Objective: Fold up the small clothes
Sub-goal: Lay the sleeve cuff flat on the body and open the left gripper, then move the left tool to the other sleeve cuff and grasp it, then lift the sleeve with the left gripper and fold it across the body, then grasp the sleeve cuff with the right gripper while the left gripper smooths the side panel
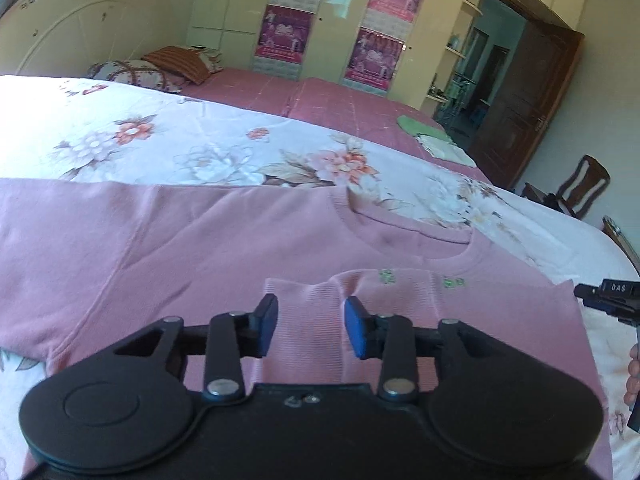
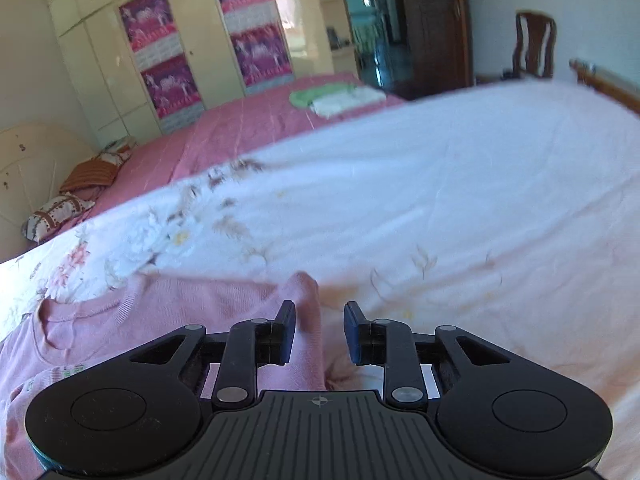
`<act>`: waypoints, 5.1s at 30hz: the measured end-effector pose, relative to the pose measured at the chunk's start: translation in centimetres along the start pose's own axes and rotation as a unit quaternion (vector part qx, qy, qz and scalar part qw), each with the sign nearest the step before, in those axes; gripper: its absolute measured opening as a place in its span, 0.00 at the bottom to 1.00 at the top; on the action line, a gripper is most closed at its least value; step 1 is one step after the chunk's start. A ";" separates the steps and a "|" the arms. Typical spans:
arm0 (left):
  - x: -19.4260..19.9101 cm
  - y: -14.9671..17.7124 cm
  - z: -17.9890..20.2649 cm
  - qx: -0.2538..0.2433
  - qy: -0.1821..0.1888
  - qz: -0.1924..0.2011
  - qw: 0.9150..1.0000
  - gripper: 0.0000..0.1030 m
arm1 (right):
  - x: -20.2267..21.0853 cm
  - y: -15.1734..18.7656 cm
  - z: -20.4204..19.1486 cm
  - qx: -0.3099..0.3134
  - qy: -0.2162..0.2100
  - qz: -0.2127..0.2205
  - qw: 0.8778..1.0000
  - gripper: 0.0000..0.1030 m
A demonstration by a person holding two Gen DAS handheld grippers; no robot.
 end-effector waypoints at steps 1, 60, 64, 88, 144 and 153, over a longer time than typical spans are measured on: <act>-0.5 -0.1 1.0 -0.013 0.006 -0.003 1.000 0.47 | 0.1 -0.1 -0.7 0.009 -0.007 0.003 1.000 0.26; 8.9 3.0 -15.2 0.046 -0.125 -0.026 0.991 0.85 | 5.3 13.4 -24.6 0.180 -0.177 -0.067 0.965 0.63; 9.1 2.5 -21.9 0.088 -0.143 -0.027 0.985 0.83 | 5.0 15.5 -30.0 0.195 -0.183 -0.067 0.961 0.63; 4.4 -0.3 -45.1 0.288 -0.142 0.004 0.947 0.69 | -1.3 20.4 -43.0 0.200 -0.166 -0.102 0.960 0.63; 5.1 -0.2 -14.4 -0.066 -0.055 0.019 0.996 0.73 | 1.7 14.3 -26.3 0.014 -0.184 -0.101 0.978 0.63; 4.5 1.8 -17.9 -0.060 -0.094 0.000 0.994 0.73 | -0.9 15.5 -29.7 0.040 -0.176 -0.114 0.977 0.13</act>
Point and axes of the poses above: each gripper's, at about its wrist camera, not at the fingertips, and x roughly against the way its jaws point, z to its right, y to its underside, the point moved 8 cm from there along -x, roughly the way its jaws point, and after that the axes turned 8 degrees about -y, right-handed, at the moved point
